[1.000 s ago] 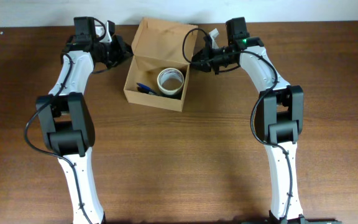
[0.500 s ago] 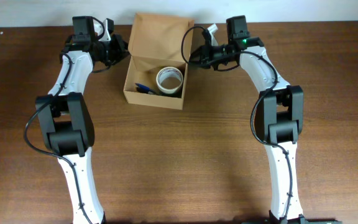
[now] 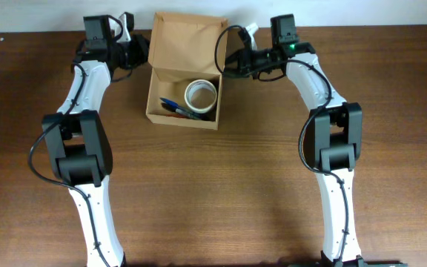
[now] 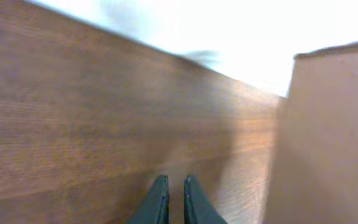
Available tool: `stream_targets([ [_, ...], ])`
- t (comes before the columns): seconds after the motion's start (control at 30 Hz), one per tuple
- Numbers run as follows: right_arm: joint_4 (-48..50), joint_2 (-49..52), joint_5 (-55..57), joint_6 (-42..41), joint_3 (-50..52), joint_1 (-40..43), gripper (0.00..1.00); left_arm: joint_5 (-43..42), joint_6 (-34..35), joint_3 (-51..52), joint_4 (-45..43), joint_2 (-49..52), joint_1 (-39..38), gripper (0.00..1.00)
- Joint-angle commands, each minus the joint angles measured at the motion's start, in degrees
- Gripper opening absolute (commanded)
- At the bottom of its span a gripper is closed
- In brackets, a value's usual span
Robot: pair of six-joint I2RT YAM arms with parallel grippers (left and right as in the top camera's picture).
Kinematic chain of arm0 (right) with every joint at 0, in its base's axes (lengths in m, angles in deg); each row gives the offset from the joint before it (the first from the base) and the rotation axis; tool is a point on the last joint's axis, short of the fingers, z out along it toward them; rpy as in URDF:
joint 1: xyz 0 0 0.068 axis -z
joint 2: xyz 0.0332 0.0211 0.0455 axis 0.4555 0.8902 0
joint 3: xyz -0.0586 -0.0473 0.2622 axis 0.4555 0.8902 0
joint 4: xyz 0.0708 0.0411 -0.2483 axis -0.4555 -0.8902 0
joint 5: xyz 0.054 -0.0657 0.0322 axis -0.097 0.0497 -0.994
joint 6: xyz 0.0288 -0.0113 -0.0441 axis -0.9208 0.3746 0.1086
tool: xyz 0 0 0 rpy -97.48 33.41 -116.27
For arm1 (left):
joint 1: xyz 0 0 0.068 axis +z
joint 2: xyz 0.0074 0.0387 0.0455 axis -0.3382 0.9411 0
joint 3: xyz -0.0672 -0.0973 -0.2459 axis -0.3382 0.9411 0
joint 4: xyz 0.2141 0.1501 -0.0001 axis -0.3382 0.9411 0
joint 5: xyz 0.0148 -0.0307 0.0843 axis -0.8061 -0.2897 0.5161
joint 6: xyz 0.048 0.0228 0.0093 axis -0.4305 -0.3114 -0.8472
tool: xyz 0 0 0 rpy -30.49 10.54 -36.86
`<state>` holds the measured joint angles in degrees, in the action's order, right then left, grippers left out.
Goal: Pack container
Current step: 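Push the lid down over the box with the right gripper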
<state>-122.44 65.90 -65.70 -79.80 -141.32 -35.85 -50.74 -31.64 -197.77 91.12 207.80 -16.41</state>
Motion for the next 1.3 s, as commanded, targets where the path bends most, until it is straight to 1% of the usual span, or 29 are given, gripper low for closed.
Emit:
stream_targets([
  [0.0,0.4,-0.4,-4.7,1.7,-4.5,-0.2,0.04,-4.1,-0.5,-0.9,-1.0,0.9,0.2,0.09],
  [0.17,0.2,-0.4,-4.4,0.9,-7.3,-0.2,0.04,-5.6,-0.5,-0.9,-2.2,0.9,0.3,0.09],
  [0.43,-0.6,-0.4,-5.3,0.1,-7.3,-0.3,0.04,-7.2,-0.5,-0.9,-2.4,0.9,0.6,0.09],
  [0.6,-2.2,-0.7,-8.1,0.2,-7.4,-1.2,0.04,-10.1,-0.5,-1.8,-2.6,0.9,1.1,0.09],
  [0.8,-3.4,-3.3,-6.9,0.2,-7.4,-4.0,0.04,-15.5,-0.6,-5.2,-2.1,0.9,2.3,0.08],
  [0.87,-5.1,-4.4,-4.5,0.9,-7.4,-4.7,0.04,-15.5,-0.8,-6.8,-0.2,0.9,2.7,0.08],
  [0.93,-8.8,-5.5,-0.5,2.8,-7.5,-5.2,0.04,-15.5,-1.9,-8.5,2.3,0.9,3.0,0.08],
  [1.13,-27.5,-9.4,19.5,13.1,-7.7,-8.0,0.04,-13.7,-7.2,-13.6,12.4,0.9,3.1,0.08],
  [1.27,-35.4,-11.3,29.5,16.4,-7.7,-11.3,0.04,-10.2,-12.0,-17.6,21.4,0.7,3.1,0.08],
])
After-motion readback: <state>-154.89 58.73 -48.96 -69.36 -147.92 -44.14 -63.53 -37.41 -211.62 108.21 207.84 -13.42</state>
